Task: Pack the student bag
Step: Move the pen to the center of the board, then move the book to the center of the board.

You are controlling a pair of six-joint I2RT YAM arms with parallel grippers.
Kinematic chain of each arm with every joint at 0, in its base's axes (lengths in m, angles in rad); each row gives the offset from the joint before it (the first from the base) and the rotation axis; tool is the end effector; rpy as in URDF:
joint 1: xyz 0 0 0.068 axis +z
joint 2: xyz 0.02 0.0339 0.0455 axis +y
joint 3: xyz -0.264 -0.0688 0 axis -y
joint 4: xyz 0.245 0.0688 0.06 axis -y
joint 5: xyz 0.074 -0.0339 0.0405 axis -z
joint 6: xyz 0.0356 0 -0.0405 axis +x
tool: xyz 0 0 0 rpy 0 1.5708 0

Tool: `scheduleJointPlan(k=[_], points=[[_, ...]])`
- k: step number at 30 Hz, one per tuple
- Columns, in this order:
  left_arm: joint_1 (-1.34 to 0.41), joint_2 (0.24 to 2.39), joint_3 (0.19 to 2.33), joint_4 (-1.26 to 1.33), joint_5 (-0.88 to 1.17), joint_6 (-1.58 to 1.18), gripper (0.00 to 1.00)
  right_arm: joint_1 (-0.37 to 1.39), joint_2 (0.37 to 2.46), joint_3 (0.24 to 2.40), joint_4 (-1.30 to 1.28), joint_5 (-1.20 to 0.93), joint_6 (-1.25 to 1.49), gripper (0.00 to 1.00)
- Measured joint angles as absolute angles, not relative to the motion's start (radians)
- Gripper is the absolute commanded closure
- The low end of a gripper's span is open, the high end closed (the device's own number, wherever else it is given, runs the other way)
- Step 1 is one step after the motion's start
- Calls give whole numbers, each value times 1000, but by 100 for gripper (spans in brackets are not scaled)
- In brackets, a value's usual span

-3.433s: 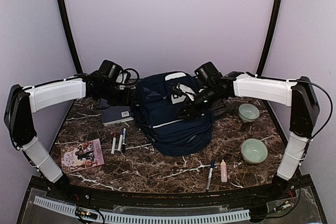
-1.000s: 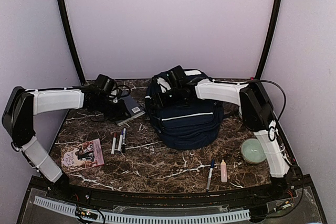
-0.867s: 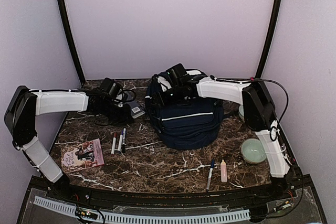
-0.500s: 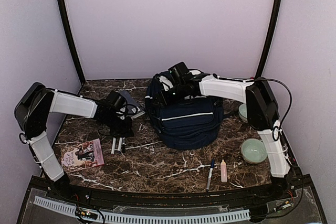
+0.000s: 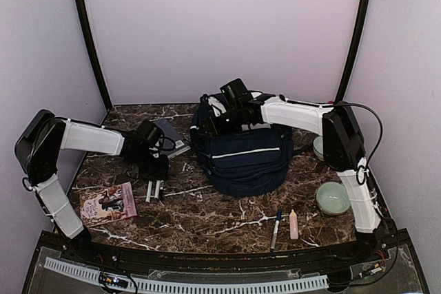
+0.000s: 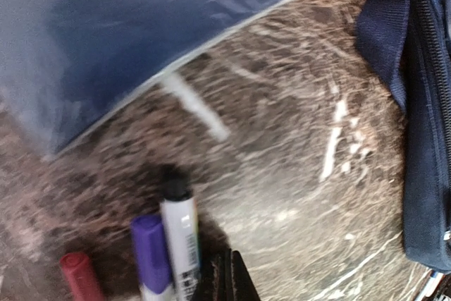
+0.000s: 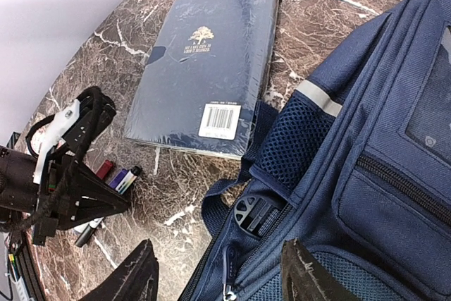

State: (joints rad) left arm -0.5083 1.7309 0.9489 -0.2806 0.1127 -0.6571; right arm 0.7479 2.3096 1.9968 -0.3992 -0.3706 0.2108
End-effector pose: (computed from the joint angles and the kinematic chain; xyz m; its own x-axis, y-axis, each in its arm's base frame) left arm 0.2876 -0.1648 0.1485 -0.9289 -0.1773 -0.3253 -0.0454 0.9259 -0.3750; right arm 0.3801 0.3702 0.2203 -0.6431 -0.3305 -0.6908 -0.7162 0.5788 0.3898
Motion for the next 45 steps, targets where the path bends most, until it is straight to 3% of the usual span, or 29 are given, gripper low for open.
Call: scheduleJointPlan(k=[6, 9, 14, 22, 45], points=[[-461, 1671, 901, -340, 67, -646, 97, 748, 2310, 1993, -398, -371, 212, 41], [-435, 1654, 899, -365, 64, -622, 70, 748, 2310, 1993, -398, -371, 213, 40], [-400, 1632, 975, -420, 66, -560, 46, 748, 2310, 1979, -396, -375, 213, 40], [-274, 1682, 1279, -436, 67, -482, 27, 748, 2295, 1866, -396, -376, 173, 38], [-125, 2384, 2026, -448, 150, -444, 23, 795, 2164, 1695, -367, -452, 34, 34]])
